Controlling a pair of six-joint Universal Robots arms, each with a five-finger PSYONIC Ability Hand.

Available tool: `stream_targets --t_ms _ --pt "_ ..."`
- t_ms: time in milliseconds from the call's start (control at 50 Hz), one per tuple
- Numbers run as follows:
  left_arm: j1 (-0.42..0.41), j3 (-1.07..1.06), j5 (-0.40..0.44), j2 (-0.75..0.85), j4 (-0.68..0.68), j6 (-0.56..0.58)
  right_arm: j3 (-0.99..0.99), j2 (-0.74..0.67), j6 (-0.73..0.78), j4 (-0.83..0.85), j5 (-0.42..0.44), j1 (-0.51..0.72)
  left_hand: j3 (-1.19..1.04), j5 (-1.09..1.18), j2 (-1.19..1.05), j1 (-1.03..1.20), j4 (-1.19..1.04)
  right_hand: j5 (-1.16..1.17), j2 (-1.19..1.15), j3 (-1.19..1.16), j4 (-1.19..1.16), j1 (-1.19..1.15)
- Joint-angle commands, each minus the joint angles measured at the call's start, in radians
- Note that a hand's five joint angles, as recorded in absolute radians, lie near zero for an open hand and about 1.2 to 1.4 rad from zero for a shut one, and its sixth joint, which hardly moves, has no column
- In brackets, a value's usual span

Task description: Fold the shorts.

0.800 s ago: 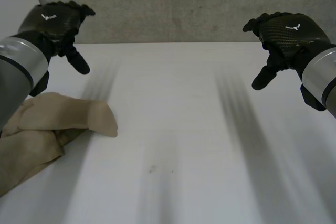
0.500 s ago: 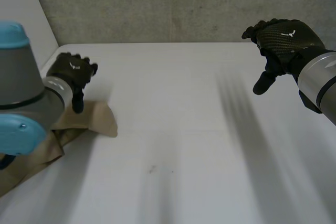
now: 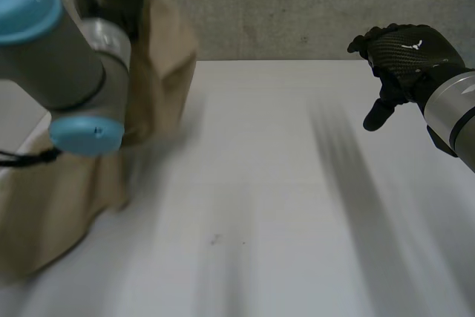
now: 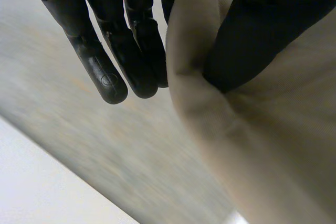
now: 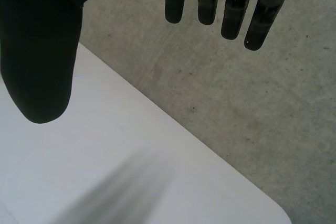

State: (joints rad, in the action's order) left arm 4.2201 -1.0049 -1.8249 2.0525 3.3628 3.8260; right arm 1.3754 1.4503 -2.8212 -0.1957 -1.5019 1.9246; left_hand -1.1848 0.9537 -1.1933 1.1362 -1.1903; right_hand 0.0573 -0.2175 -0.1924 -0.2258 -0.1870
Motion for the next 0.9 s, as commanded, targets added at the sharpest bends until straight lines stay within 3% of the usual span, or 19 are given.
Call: stream_targets --t_ms 20,180,260,320,440,520,560,600,660,760,840,900 --pt "-0.066 0.06 -0.045 -0.152 0.21 0.0 -0.001 0.002 -0.001 0.007 -0.003 0.001 -0.211 0.268 -0.203 0.26 -0.206 -0.057 0.043 0.018 0.051 0.012" --pt "-0.109 -0.161 -0.048 -0.313 0.216 -0.071 -0.003 0.004 -0.001 0.019 0.0 0.001 -0.211 0.268 -0.203 0.26 -0.206 -0.057 0.043 0.018 0.051 0.012" --pt "-0.075 -0.305 -0.047 -0.434 0.214 -0.203 -0.001 0.002 -0.001 0.019 0.003 0.001 -0.211 0.268 -0.203 0.26 -0.206 -0.057 0.043 0.018 0.051 0.012" --pt "0.001 -0.374 -0.04 -0.462 0.207 -0.278 0.001 0.001 -0.001 0.019 0.003 0.005 -0.211 0.268 -0.203 0.26 -0.206 -0.057 0.043 0.018 0.051 0.012" --pt "0.135 -0.452 -0.034 -0.411 0.17 -0.368 0.005 0.001 0.0 0.021 0.005 0.011 -0.211 0.268 -0.203 0.26 -0.206 -0.057 0.043 0.018 0.051 0.012" --pt "0.187 -0.445 -0.027 -0.174 0.172 -0.422 0.011 -0.002 0.0 0.022 0.005 0.013 -0.206 0.263 -0.197 0.255 -0.201 -0.057 0.043 0.018 0.051 0.012" --pt "0.204 -0.429 -0.024 -0.1 0.17 -0.419 0.013 -0.018 0.0 0.021 0.005 0.013 0.031 0.026 0.039 0.018 0.036 -0.057 0.043 0.018 0.051 0.012" --pt "0.239 -0.391 -0.027 -0.003 0.159 -0.411 0.013 -0.024 0.0 0.021 0.005 0.014 0.558 -0.502 0.567 -0.51 0.564 -0.057 0.043 0.018 0.051 0.012" --pt "0.288 -0.339 -0.03 0.095 0.112 -0.392 0.014 -0.027 0.0 0.021 0.005 0.014 0.991 -0.934 0.999 -0.942 0.996 -0.057 0.043 0.018 0.051 0.012" --pt "0.301 -0.319 -0.03 0.12 0.04 -0.37 0.017 -0.03 0.008 0.022 0.006 0.014 0.992 -0.935 1.0 -0.943 0.997 -0.057 0.043 0.018 0.051 0.012" --pt "0.291 -0.339 -0.027 0.052 0.007 -0.375 0.019 -0.038 0.026 0.021 0.002 0.014 0.995 -0.938 1.003 -0.946 1.0 -0.057 0.043 0.018 0.051 0.012" --pt "0.241 -0.411 -0.021 -0.041 -0.003 -0.37 0.019 -0.051 0.032 0.021 0.0 0.016 0.998 -0.941 1.006 -0.949 1.003 -0.057 0.043 0.018 0.051 0.012"
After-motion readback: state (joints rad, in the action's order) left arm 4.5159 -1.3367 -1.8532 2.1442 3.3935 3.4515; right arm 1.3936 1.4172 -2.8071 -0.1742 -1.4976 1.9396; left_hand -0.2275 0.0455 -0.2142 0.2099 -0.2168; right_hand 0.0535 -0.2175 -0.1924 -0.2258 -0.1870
